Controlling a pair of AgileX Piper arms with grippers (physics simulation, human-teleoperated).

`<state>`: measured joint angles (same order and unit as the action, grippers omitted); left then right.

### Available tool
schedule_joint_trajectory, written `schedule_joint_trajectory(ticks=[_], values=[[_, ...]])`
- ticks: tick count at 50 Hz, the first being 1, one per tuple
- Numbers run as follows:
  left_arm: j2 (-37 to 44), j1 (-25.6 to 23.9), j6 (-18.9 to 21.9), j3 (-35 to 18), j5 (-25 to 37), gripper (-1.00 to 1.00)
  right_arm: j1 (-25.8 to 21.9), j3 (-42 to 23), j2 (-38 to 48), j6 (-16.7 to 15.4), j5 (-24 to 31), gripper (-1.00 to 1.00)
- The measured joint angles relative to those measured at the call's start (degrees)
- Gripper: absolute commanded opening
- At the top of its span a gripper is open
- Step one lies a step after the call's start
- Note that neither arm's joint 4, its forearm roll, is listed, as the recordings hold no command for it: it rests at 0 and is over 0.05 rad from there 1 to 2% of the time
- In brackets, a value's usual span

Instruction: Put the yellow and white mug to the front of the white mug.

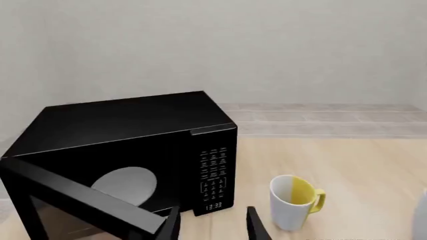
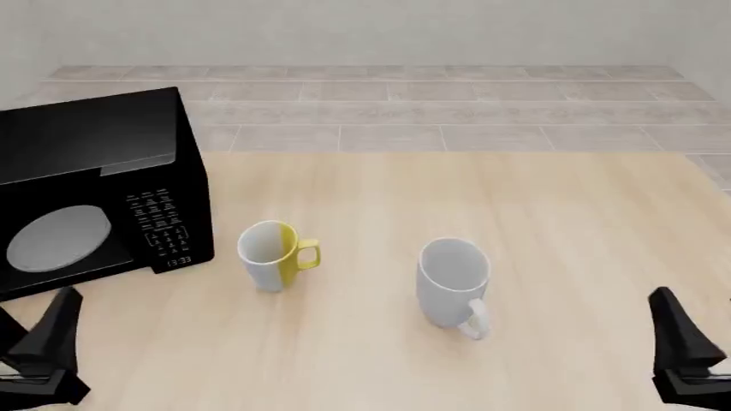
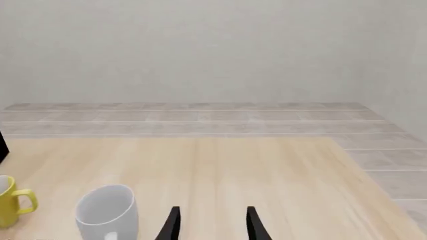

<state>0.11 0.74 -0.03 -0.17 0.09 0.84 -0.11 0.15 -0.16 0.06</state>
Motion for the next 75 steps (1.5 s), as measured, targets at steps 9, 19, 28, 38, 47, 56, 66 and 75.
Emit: schedule_joint_trajectory(ticks=[9, 19, 28, 38, 47, 56, 66, 75], values=[[0.18, -0.45, 0.01, -0.04, -0.11, 1.0, -0.49, -0.02, 0.22, 0.09, -0.22, 1.0], [0.29, -0.82, 0.04, -0.07, -0.19, 1.0, -0.9, 0.11, 0.99, 0.19, -1.08, 1.0], [0.28, -0.95, 0.02, -0.16, -0.08, 1.0, -1.05, 0.11, 1.1, 0.34, -1.26, 1.0], [0.24, -1.02, 0.1, -0.17, -0.03, 1.0, -2.41, -2.22, 1.85, 1.76, -1.19, 1.0], [0.26, -1.04, 0.15, -0.16, -0.05, 1.0, -5.86, -7.41, 7.47, 0.59, -2.02, 1.0], [0.32, -1.05, 0.18, -0.11, -0.15, 1.0, -11.4, -13.49, 15.61, -1.1, -3.23, 1.0], [0.44, -1.06, 0.2, -0.07, -0.3, 1.0, -18.98, -22.78, 25.31, -3.19, -2.81, 1.0], [0.44, -1.07, 0.21, -0.02, -0.35, 1.0, -25.73, -33.28, 34.43, -8.13, 0.61, 1.0]])
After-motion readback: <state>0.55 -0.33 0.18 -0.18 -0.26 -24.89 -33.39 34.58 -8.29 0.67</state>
